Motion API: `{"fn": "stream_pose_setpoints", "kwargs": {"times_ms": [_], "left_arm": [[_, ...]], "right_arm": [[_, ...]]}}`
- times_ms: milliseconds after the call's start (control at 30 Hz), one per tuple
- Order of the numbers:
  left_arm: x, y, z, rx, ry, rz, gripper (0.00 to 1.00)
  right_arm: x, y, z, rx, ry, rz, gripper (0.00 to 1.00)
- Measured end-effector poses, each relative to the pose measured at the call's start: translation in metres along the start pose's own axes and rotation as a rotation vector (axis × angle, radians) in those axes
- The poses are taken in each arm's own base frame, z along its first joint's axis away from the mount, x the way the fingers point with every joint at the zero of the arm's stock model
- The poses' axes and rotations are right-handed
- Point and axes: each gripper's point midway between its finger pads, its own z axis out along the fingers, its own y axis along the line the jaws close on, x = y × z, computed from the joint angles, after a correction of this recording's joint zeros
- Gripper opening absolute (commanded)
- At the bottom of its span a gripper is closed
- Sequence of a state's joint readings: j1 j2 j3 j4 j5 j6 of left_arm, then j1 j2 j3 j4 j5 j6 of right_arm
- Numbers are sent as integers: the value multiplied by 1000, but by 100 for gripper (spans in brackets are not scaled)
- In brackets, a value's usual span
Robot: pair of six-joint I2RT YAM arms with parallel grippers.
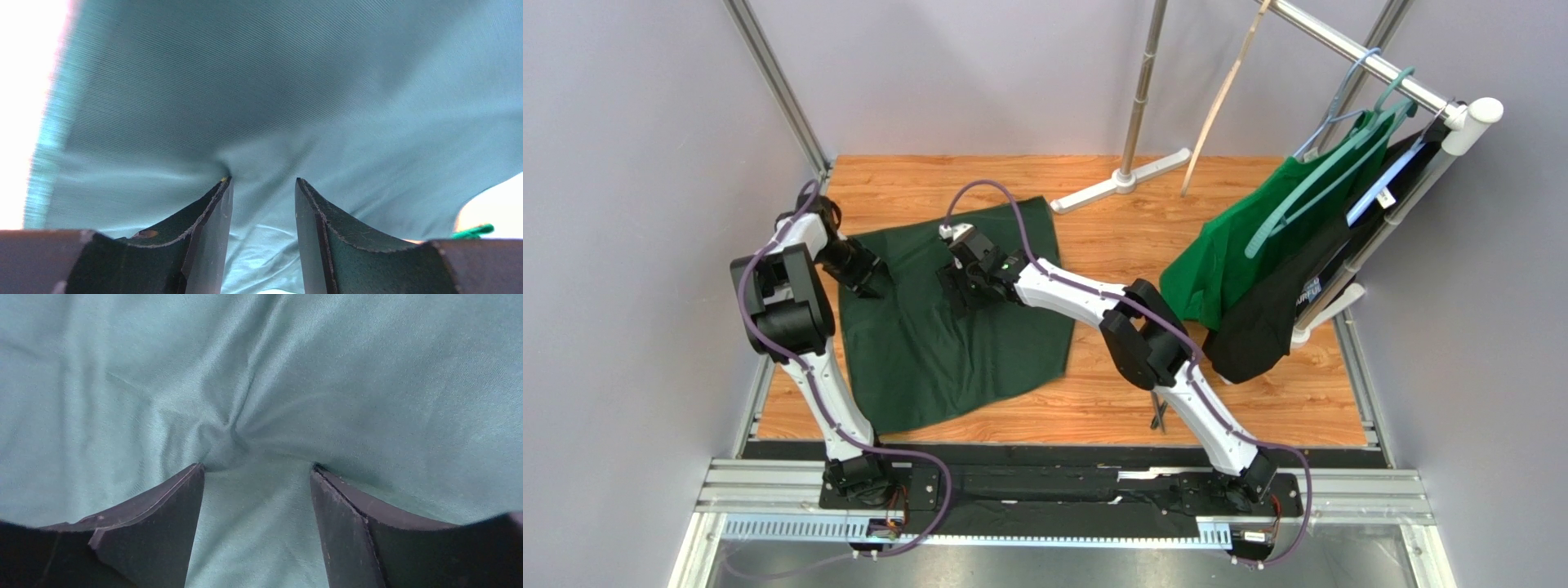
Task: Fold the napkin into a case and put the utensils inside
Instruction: Flatten out the crumpled napkin at the center of the board.
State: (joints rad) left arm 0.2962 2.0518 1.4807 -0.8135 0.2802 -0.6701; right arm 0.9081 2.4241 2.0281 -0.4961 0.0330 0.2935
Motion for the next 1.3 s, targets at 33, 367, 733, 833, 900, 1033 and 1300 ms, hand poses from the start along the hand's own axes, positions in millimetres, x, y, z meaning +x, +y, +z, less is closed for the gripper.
{"fn": "stream_pose_setpoints", "kwargs": {"times_ms": [33,367,733,833,900,1033,1300], "left_arm": [[-4,-3,-1,-3,-13,14,51],[9,-29,-54,-6,-191,207,50],[222,-97,-45,210,0,717,47],[251,-93,-42,218,38,780,45],[259,-90,-42,232,38,799,44],[267,-82,-48,255,32,816,43],[268,-81,-66,294,-5,826,43]], "right_arm": [[-7,1,6,-16,-14,0,70],[-20,-46,-18,-12,16,68,75],[37,-119,-182,93,-31,307,71],[71,-124,-161,88,44,343,68],[97,-121,-142,73,108,357,64],[113,-113,-121,21,136,375,60],[90,-86,-100,-127,105,379,56]]}}
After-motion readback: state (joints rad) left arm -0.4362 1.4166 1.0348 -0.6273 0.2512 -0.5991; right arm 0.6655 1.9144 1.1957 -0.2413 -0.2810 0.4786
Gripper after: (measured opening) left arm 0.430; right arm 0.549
